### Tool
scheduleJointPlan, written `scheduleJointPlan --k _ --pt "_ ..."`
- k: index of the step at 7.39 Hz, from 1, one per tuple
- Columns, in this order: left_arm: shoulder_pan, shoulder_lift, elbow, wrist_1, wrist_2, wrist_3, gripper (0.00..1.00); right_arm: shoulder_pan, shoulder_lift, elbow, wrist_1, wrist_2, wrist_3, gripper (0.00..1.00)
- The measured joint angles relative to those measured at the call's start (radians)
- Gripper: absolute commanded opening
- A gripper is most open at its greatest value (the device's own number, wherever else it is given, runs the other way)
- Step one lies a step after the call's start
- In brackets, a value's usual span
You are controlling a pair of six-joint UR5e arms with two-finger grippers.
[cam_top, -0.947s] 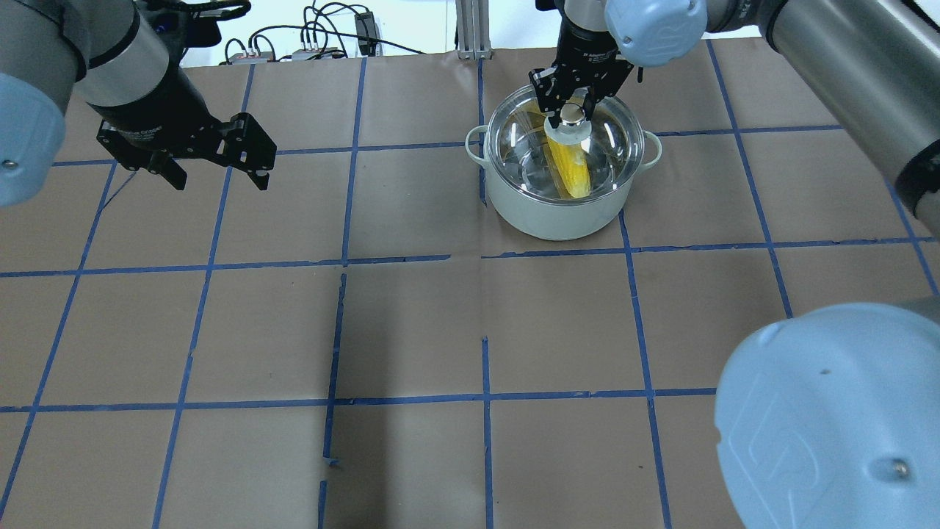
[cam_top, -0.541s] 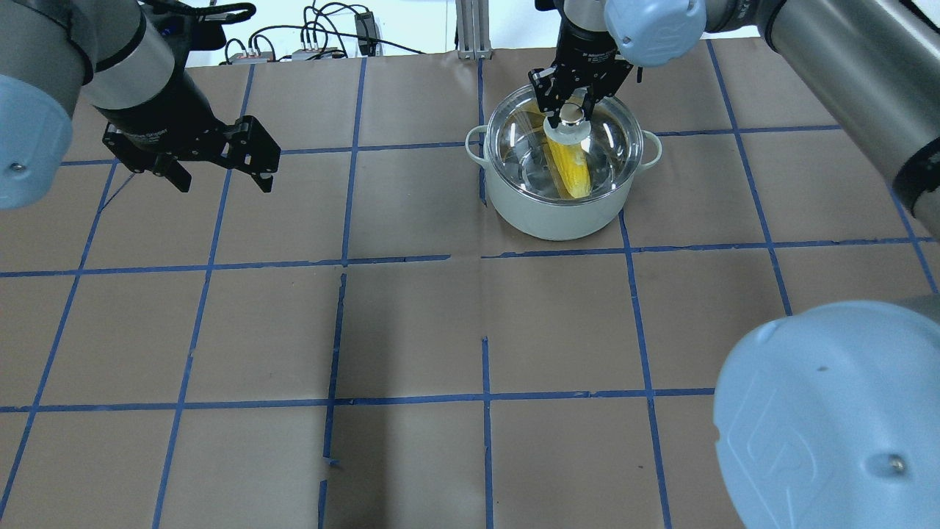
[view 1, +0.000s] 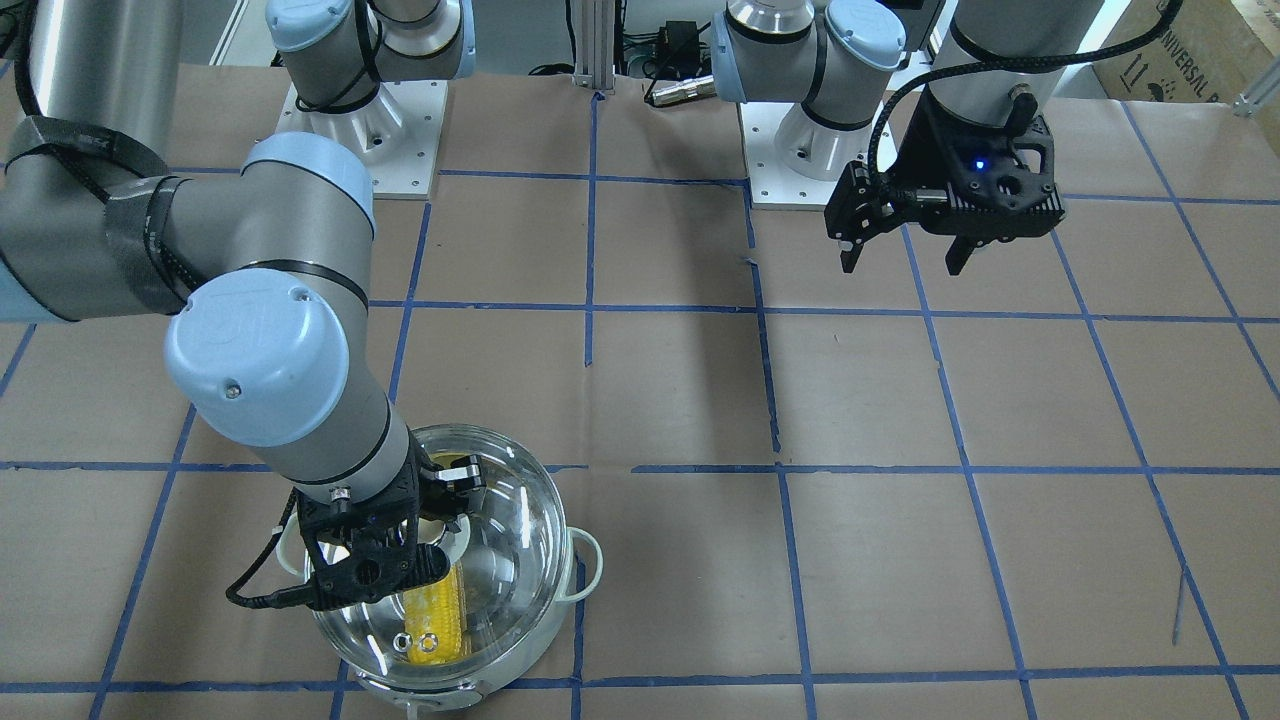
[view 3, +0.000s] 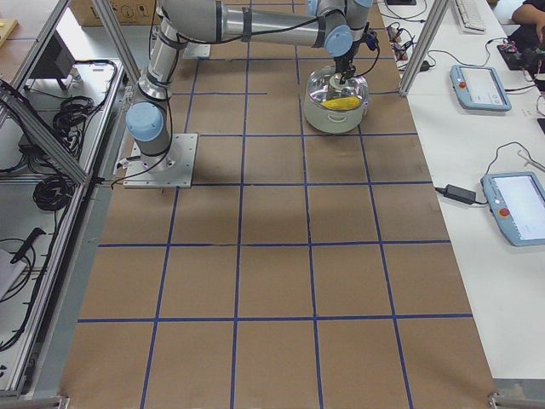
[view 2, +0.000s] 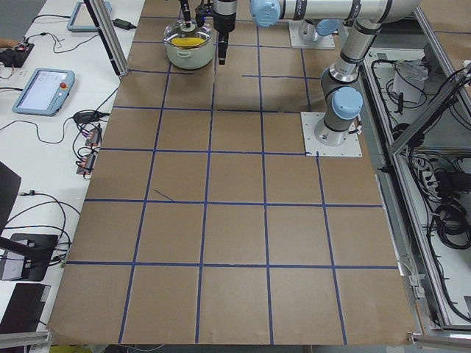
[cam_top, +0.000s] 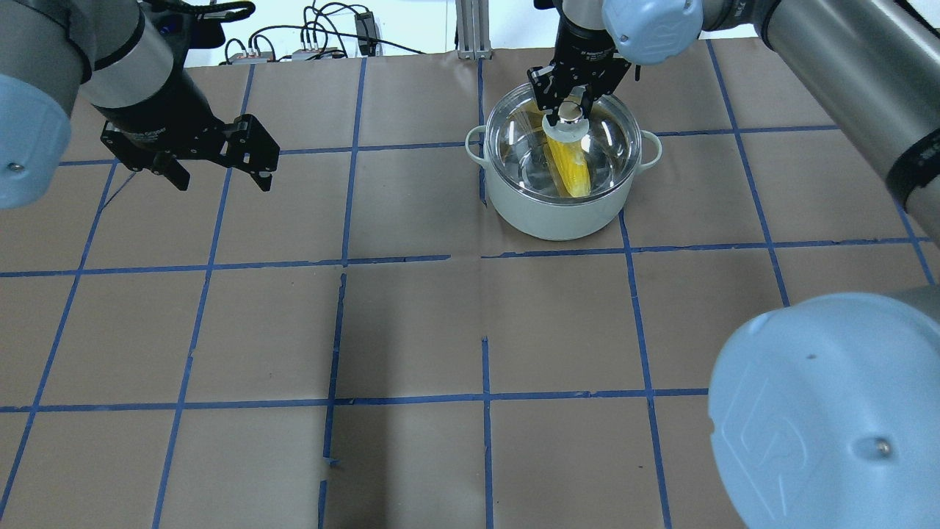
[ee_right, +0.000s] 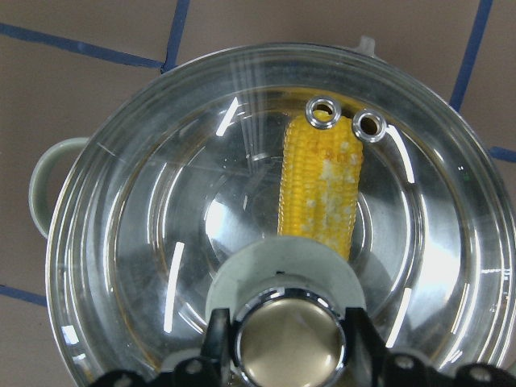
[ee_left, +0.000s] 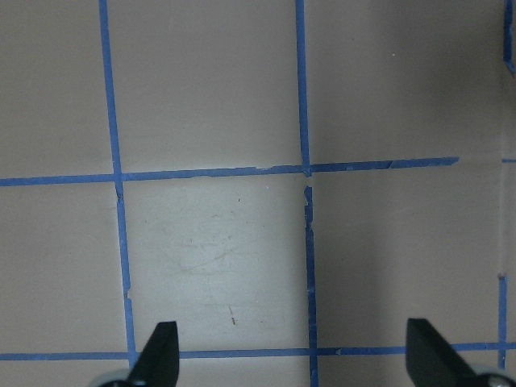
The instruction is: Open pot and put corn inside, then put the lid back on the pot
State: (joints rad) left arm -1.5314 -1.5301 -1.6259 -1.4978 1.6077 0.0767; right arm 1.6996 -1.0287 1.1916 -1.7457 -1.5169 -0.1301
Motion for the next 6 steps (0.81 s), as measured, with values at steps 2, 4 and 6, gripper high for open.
scheduleJointPlan --k 2,4,6 --pt "0.0 0.0 -0.001 0.001 -0.002 0.0 1.0 0.0 0.004 0.001 -0.032 0.001 0.0 1.0" --pt "-0.001 0.004 -0.004 0.001 0.001 0.0 1.0 0.0 0.007 0.006 -0.064 0.006 0.011 1.0" --pt "-0.001 0.003 -0.003 0.001 0.001 0.0 1.0 0.016 -0.001 0.002 -0.069 0.005 0.038 1.0"
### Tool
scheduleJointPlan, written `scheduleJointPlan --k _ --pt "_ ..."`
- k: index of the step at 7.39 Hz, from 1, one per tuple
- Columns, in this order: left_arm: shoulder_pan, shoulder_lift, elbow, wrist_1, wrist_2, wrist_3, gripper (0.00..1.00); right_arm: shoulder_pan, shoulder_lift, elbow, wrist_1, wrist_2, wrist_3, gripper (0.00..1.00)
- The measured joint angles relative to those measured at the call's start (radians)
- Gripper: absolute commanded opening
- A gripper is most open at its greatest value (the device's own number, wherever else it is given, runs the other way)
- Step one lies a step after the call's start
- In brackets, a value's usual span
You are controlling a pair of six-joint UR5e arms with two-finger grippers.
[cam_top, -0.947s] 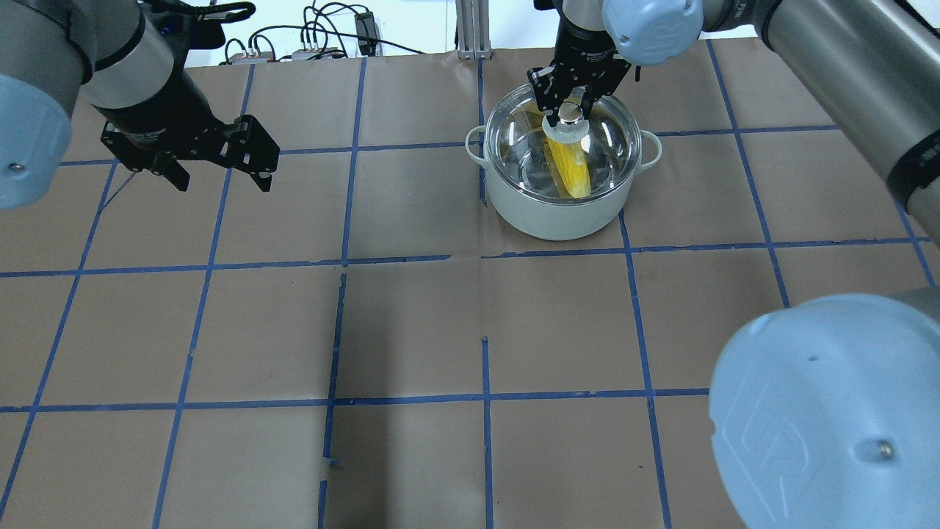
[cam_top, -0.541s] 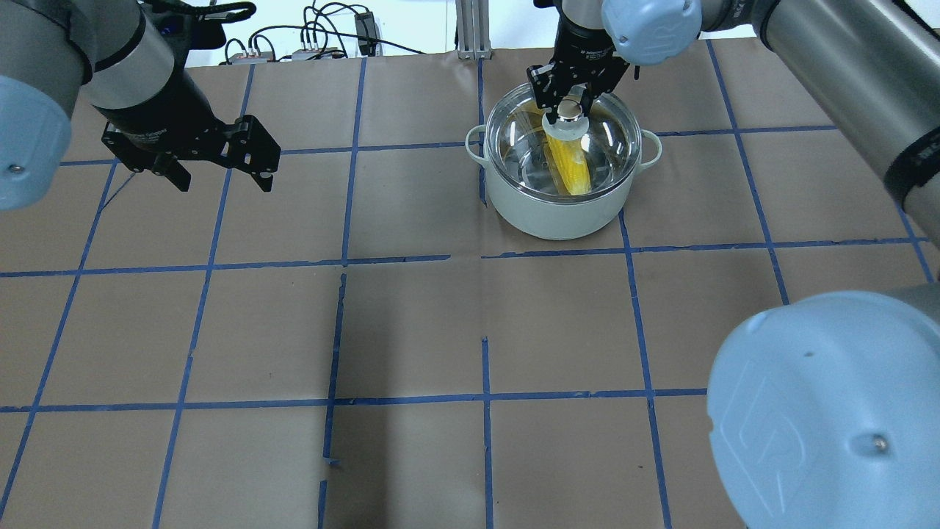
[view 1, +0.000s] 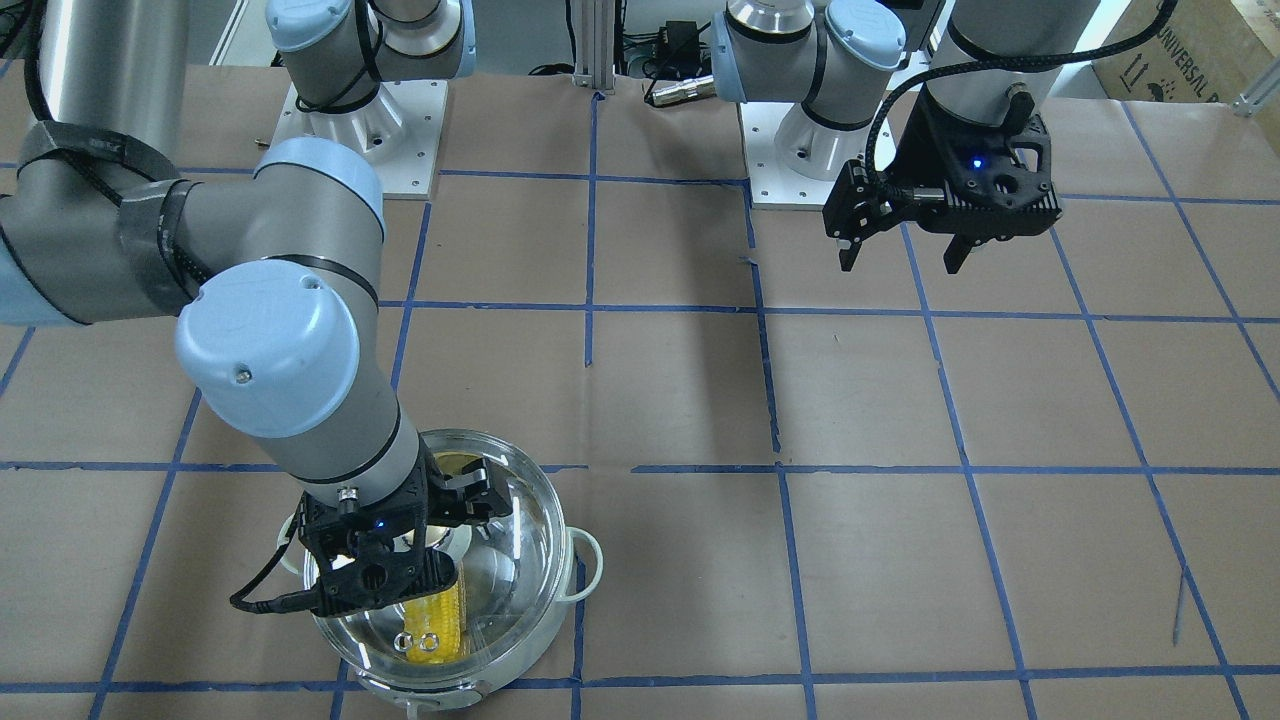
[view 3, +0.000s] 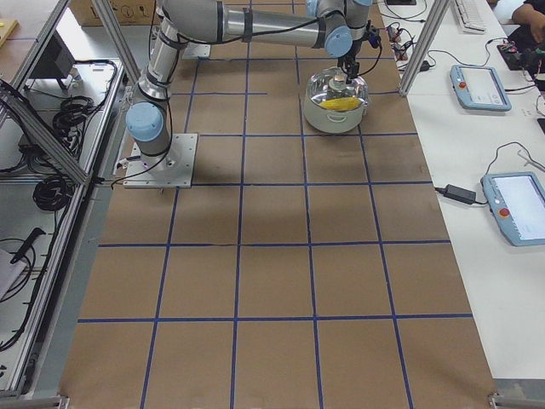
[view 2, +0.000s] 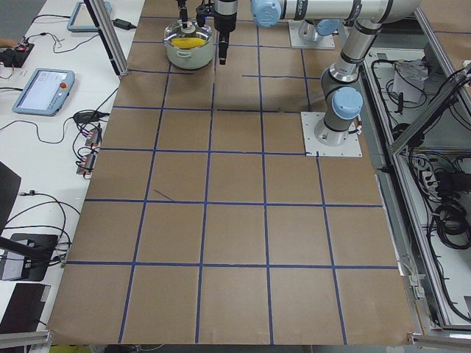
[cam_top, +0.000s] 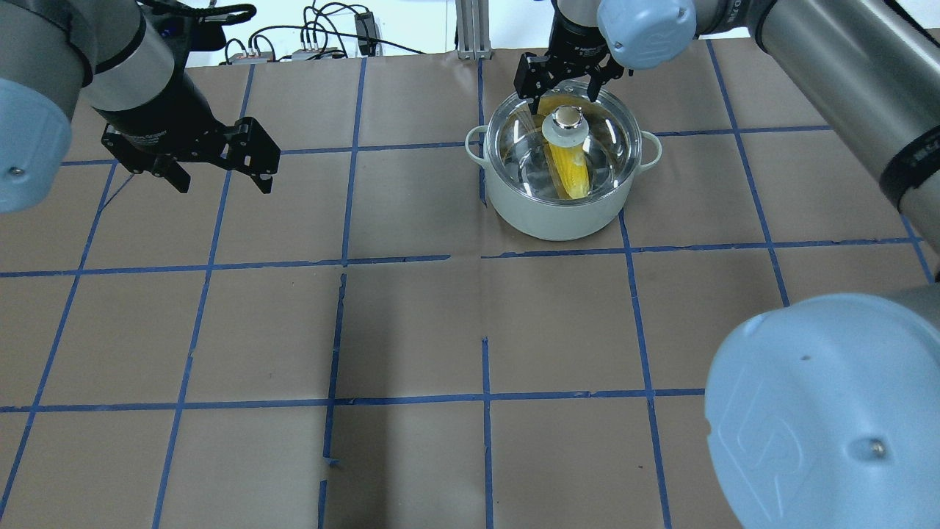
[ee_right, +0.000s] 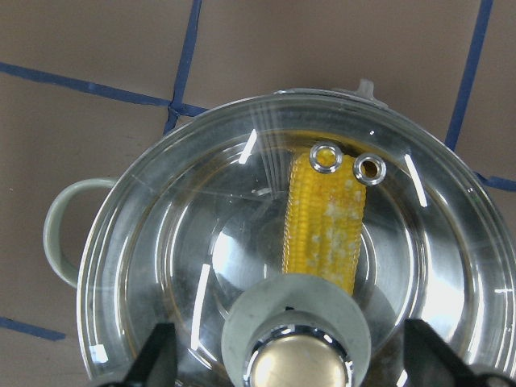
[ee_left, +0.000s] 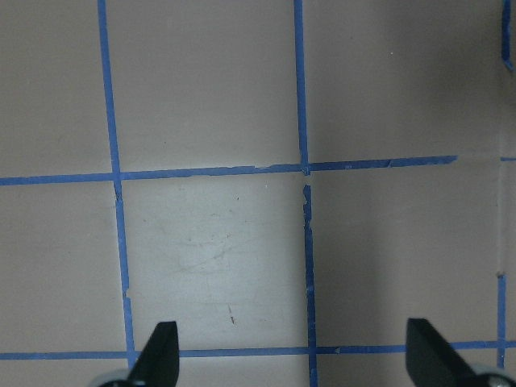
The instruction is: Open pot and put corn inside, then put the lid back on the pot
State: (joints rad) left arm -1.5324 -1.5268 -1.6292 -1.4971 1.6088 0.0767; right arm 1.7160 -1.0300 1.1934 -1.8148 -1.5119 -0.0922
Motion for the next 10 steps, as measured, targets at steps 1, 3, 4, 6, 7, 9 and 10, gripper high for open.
scheduleJointPlan --k 1,3,4,6,7,9,10 --pt "0.0 -0.001 0.002 0.0 -0.001 0.0 1.0 0.016 -0.016 0.003 0.003 -0.005 0.018 1.0" --pt "0.0 -0.001 0.004 0.001 -0.002 0.001 1.0 0.01 -0.086 0.027 0.037 -0.009 0.03 1.0" --pt "0.001 -0.002 0.004 0.002 -0.003 0.001 1.0 0.004 -0.139 0.055 0.063 -0.009 0.033 1.0" --pt "0.001 -0.003 0.005 0.003 -0.003 0.001 1.0 0.005 -0.233 0.126 0.078 -0.009 0.037 1.0" --pt "0.001 -0.003 0.001 0.003 -0.002 0.001 1.0 0.006 -0.268 0.152 0.081 -0.009 0.038 1.0" --pt "0.001 -0.001 -0.002 0.003 -0.001 0.002 1.0 -0.002 -0.3 0.187 0.085 -0.009 0.032 1.0" --pt "0.001 0.001 -0.003 0.002 0.0 0.002 1.0 -0.011 -0.323 0.225 0.085 -0.009 0.029 1.0"
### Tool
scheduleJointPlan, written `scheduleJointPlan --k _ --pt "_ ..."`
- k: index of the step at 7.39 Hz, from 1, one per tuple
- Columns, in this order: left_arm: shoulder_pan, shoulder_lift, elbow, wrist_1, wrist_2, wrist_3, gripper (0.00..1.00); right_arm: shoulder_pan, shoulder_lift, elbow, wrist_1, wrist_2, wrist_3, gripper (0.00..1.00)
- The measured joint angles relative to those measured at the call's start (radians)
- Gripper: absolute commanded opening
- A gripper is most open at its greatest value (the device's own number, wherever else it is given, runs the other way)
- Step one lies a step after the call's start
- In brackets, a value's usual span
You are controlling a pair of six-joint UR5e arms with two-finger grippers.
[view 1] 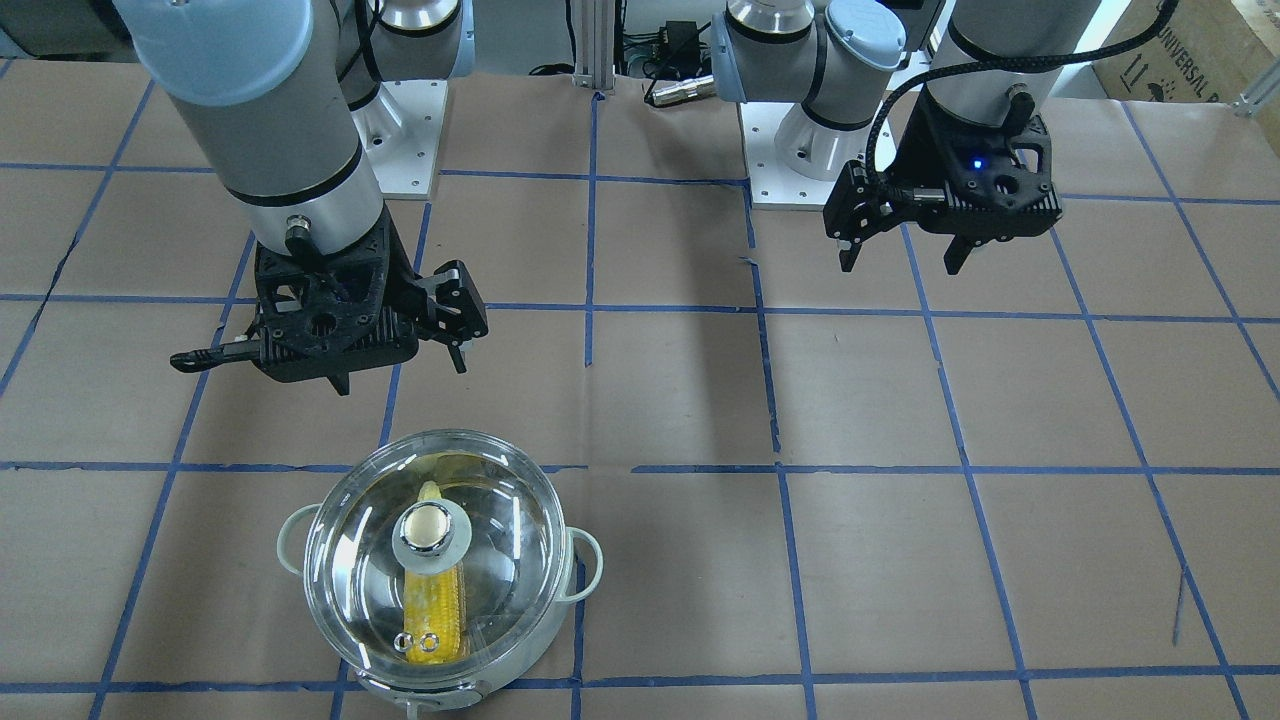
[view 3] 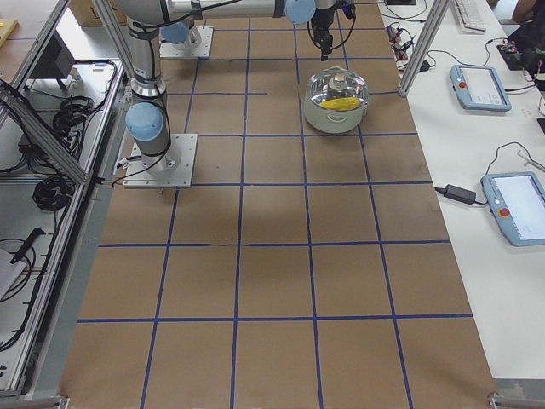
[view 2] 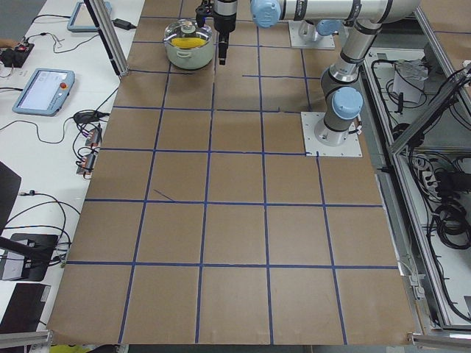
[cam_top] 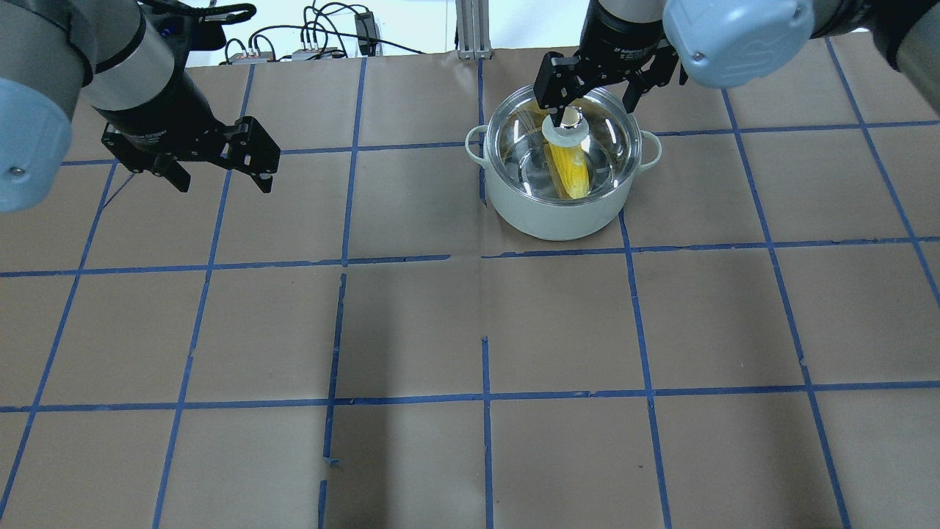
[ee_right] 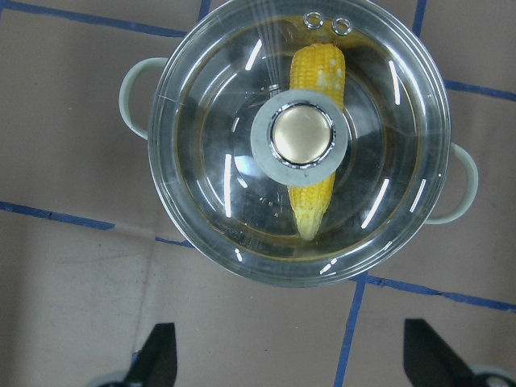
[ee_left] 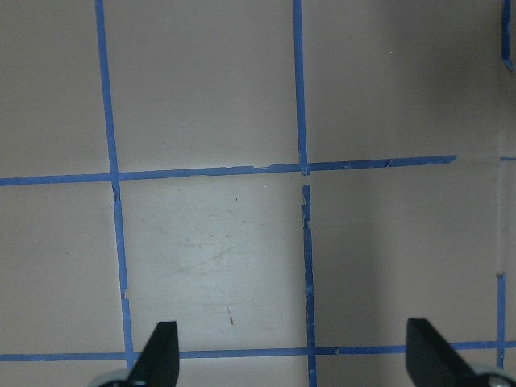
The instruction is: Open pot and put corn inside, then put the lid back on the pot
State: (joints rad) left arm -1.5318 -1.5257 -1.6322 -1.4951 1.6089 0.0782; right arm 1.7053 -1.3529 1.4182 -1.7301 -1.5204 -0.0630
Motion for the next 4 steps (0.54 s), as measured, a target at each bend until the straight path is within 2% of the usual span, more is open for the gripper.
scheduleJointPlan --k 2,4 --pt "0.0 -0.002 0.001 -0.001 -0.001 0.0 1.0 -0.022 -0.072 0.099 -0.011 -0.002 -0.005 1.0" --pt "0.0 -0.001 0.0 0.0 -0.002 0.0 1.0 -0.049 -0.112 0.133 -0.009 -0.001 -0.014 1.0"
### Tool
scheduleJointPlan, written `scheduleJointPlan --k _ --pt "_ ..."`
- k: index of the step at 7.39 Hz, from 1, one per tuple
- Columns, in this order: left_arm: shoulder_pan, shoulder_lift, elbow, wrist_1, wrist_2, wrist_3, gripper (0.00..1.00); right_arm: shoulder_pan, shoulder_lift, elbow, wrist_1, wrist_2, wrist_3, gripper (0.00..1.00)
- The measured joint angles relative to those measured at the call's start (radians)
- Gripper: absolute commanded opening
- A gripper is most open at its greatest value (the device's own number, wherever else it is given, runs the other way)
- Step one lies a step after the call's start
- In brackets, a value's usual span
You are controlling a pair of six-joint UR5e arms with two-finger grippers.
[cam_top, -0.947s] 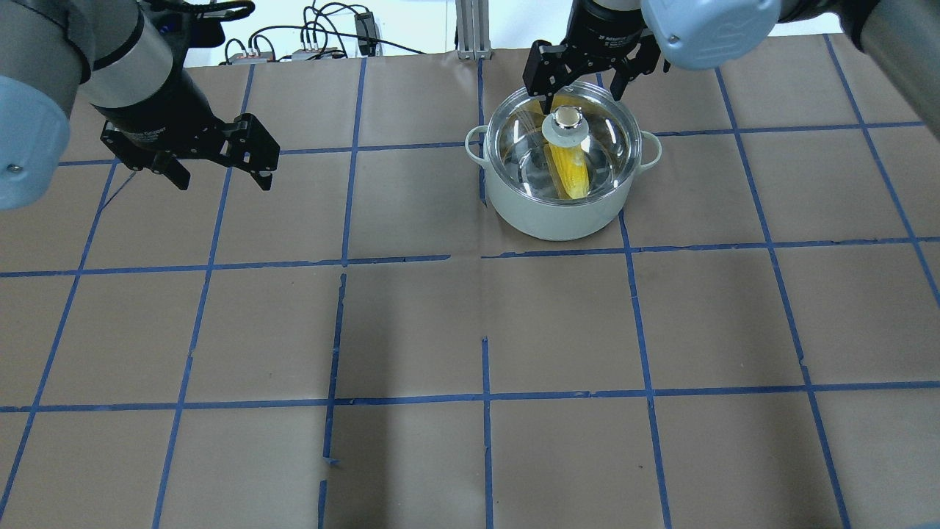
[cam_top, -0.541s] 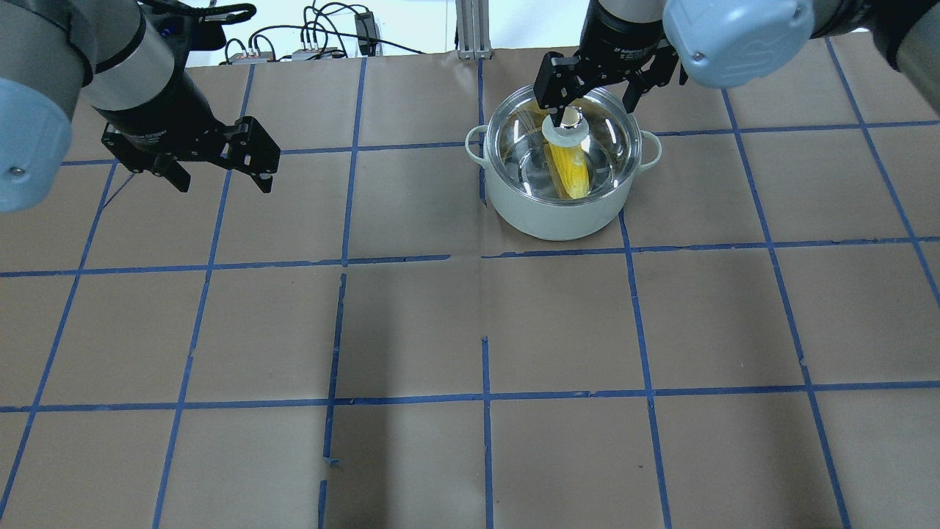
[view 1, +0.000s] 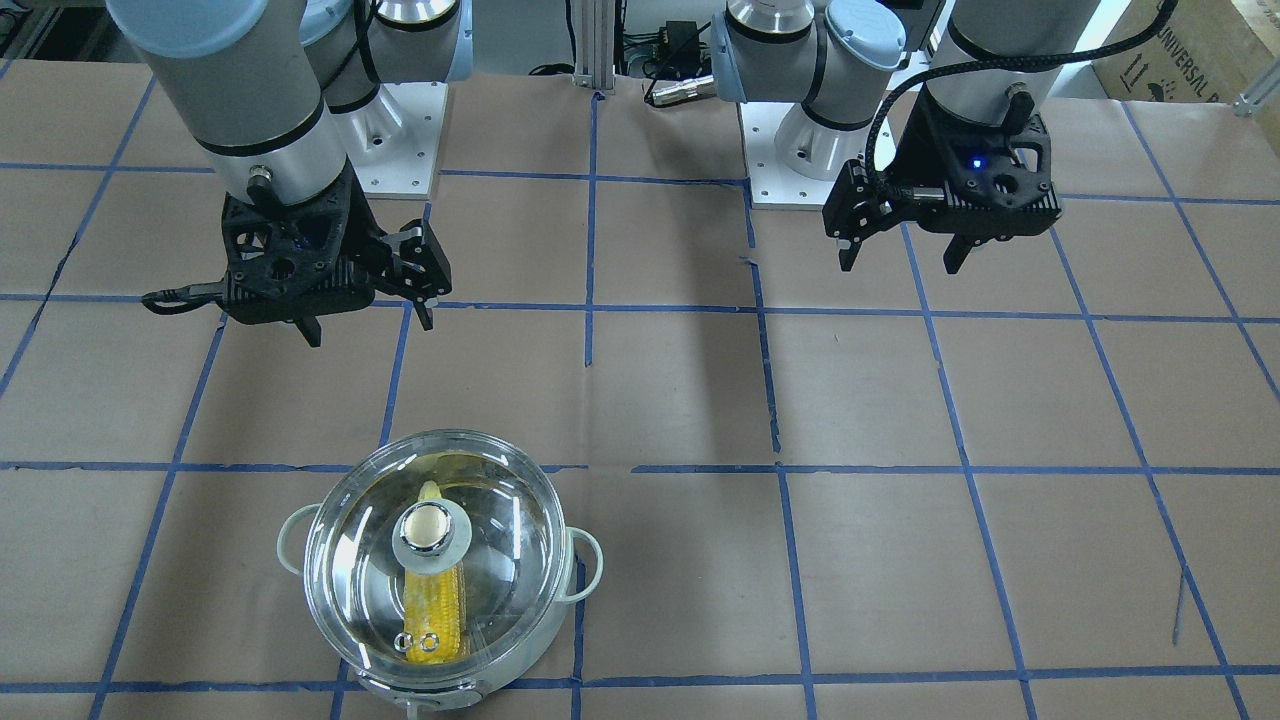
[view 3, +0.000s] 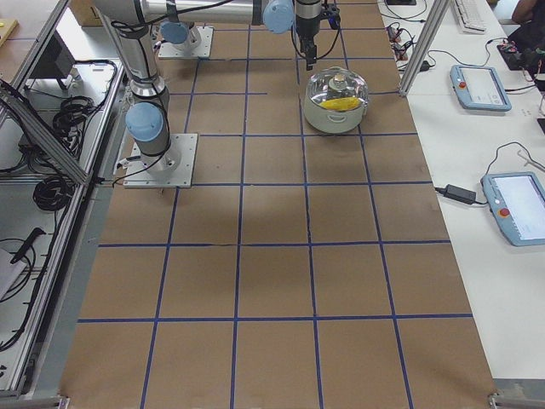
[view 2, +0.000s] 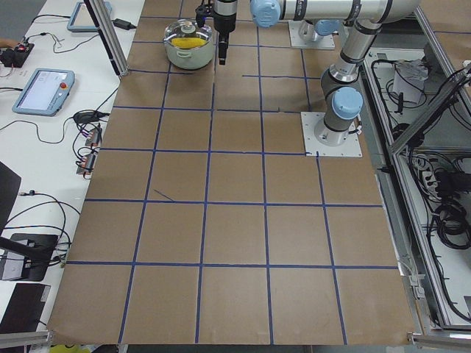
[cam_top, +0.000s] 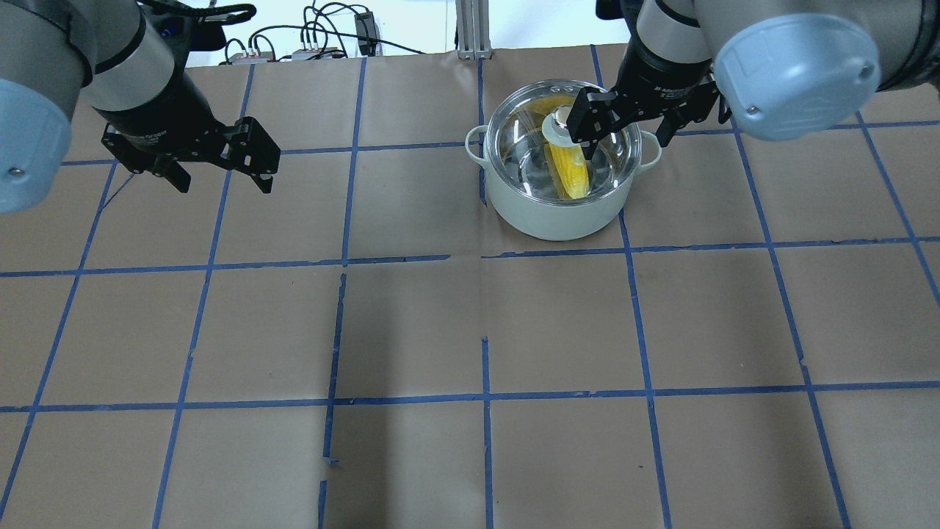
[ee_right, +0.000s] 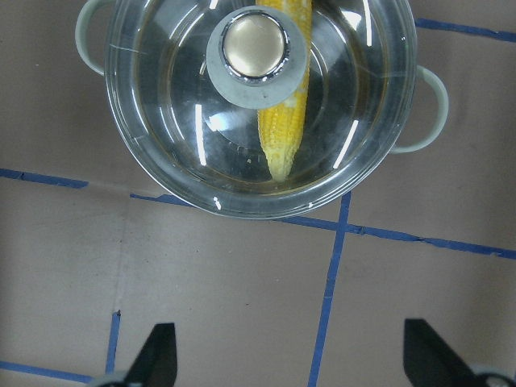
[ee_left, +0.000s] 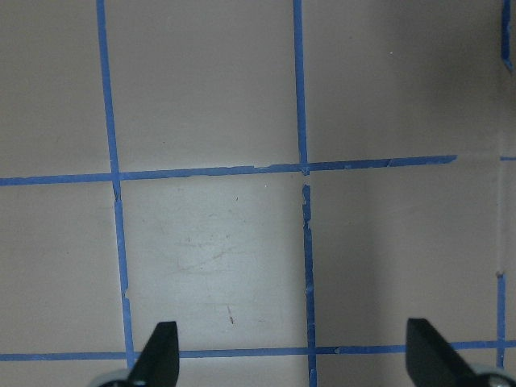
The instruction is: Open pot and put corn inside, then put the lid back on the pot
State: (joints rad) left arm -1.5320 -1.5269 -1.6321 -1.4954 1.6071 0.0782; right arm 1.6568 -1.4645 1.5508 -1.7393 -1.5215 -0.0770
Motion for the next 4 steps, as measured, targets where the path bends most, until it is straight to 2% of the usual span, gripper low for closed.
scheduleJointPlan --k 4 --pt "0.001 -0.001 -0.001 0.001 -0.002 0.0 1.0 -0.016 -0.005 0.007 0.006 0.006 -0.006 1.0"
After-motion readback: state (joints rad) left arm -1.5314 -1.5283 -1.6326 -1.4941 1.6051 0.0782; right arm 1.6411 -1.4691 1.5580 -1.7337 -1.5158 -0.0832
